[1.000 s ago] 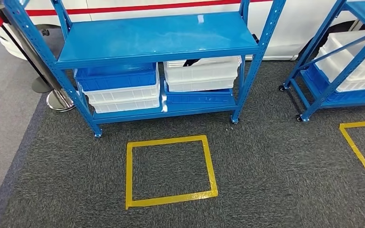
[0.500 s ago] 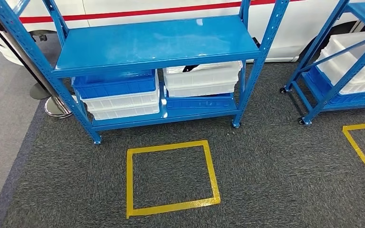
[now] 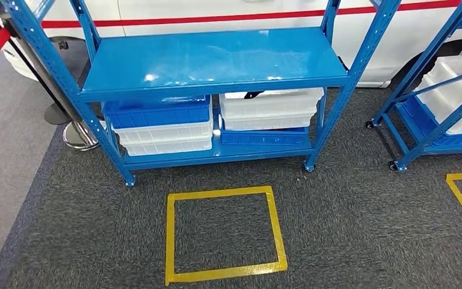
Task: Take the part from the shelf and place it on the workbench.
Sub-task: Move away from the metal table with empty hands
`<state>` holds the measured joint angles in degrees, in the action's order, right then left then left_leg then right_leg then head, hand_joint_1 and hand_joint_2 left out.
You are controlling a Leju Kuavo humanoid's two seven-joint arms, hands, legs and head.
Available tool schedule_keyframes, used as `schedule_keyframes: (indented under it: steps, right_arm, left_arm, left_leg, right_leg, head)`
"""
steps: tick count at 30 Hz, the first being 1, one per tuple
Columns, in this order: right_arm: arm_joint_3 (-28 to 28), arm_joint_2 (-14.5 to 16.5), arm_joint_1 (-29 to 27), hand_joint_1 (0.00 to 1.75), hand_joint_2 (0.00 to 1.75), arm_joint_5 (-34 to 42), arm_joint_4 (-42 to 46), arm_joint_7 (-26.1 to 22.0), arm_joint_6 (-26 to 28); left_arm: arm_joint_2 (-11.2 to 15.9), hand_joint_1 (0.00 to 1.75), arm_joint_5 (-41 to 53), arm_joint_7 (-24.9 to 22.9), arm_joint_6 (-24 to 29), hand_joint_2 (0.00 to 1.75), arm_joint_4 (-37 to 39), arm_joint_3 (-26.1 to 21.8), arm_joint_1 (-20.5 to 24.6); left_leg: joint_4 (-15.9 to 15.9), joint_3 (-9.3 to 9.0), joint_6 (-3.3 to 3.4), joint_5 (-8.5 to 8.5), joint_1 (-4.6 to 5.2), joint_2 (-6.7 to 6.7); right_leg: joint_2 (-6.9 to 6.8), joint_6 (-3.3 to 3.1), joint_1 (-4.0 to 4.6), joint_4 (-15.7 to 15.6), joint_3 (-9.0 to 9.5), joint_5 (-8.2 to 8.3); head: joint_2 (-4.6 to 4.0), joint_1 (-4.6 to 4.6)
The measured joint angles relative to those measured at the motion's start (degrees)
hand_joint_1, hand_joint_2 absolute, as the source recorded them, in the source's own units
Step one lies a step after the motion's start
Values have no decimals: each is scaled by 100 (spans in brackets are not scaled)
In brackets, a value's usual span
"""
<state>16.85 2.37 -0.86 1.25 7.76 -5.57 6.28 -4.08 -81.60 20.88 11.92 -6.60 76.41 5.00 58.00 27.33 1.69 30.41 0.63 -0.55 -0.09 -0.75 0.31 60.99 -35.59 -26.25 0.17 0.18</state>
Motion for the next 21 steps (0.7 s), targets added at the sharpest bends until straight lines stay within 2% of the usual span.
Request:
schedule_keyframes:
  steps: [1,3,5,6,8,9,10,11,12,13,15,17,19,20,21]
  right_arm:
    - [0,-3,0,0,0,0,-2,1,-6]
    - [0,4,-3,0,0,0,-1,1,-24]
    - [-1,14,-12,0,0,0,-2,1,-38]
    - [-1,19,-10,0,0,-1,-2,0,-43]
    - [0,22,-6,0,0,-6,-1,-14,-46]
    - [2,28,-7,0,0,-13,-1,-29,-47]
    - [3,34,-10,0,0,-24,-1,-51,-45]
    - [4,39,-13,0,0,-35,-1,-75,-43]
    - [6,44,-16,0,0,-48,-1,-101,-42]
    - [7,45,-24,0,0,-57,-1,-127,-42]
    - [11,48,-23,0,0,-67,-3,-178,-44]
    - [15,50,-10,0,0,-69,-4,-210,-47]
    - [19,50,7,0,0,-70,-1,-221,-49]
    - [19,50,12,0,0,-70,0,-225,-50]
    - [20,50,18,0,0,-70,2,-227,-49]
  left_arm:
    - [-4,0,1,-6,-5,0,0,0,0]
    - [-4,0,1,-28,-20,0,0,0,1]
    - [-4,0,-1,-50,-28,0,0,0,7]
    - [-3,0,-1,-62,-27,0,0,0,12]
    - [-3,0,-1,-86,-25,0,0,1,8]
    - [-3,0,-1,-95,-24,0,0,2,-2]
    - [-3,0,-1,-101,-23,0,0,2,-14]
    - [-2,0,-1,-107,-22,0,0,2,-26]
    - [-1,0,-1,-111,-20,0,0,2,-36]
    - [0,0,-1,-115,-19,0,0,2,-48]
    - [2,0,0,-127,-20,0,0,2,-53]
    - [4,0,2,-141,-24,0,0,3,-58]
    - [4,0,2,-147,-26,0,0,4,-66]
    - [4,0,2,-146,-27,0,0,4,-62]
    - [5,0,3,-146,-29,0,0,4,-54]
  left_leg:
    - [16,-25,-31,20,7,3]
    - [48,-69,-95,48,13,12]
    - [284,-24,-161,144,6,17]
    - [547,112,-195,265,-13,21]
    - [1244,541,-262,569,-63,22]
    - [1499,741,-288,653,-89,22]
    - [1573,862,-313,617,-110,23]
    - [1441,887,-330,443,-126,24]
    - [1130,829,-340,163,-141,26]
    - [775,732,-340,-112,-149,31]
    - [284,629,-296,-331,-125,54]
    - [211,628,-201,-297,-87,67]
    - [167,561,-100,-353,-103,61]
    - [127,521,-59,-354,-112,60]
    - [89,480,-18,-350,-122,61]
  right_leg:
    - [4,-25,14,-82,20,-17]
    - [7,-59,-12,-153,98,-6]
    - [-1,-100,-52,-200,213,-32]
    - [-3,-118,-67,-216,258,-52]
    - [-3,-137,-69,-221,315,-115]
    - [-1,-131,-71,-220,351,-152]
    - [2,-121,-76,-220,401,-194]
    - [4,-106,-84,-220,464,-239]
    - [5,-86,-95,-220,537,-288]
    - [4,-61,-105,-223,599,-336]
    - [5,2,-110,-214,665,-410]
    - [5,81,-104,-218,687,-462]
    - [1,156,-105,-210,730,-524]
    - [1,181,-108,-110,698,-587]
    - [2,203,-111,124,583,-700]
  head:
    - [0,-5]
    - [-1,-8]
    - [0,-34]
    - [0,-46]
    - [0,-75]
    - [0,-71]
    - [0,-74]
    - [0,-73]
    - [0,-73]
    - [0,-74]
    - [0,-84]
    - [0,-84]
    - [0,-73]
    - [0,-66]
    - [0,-58]
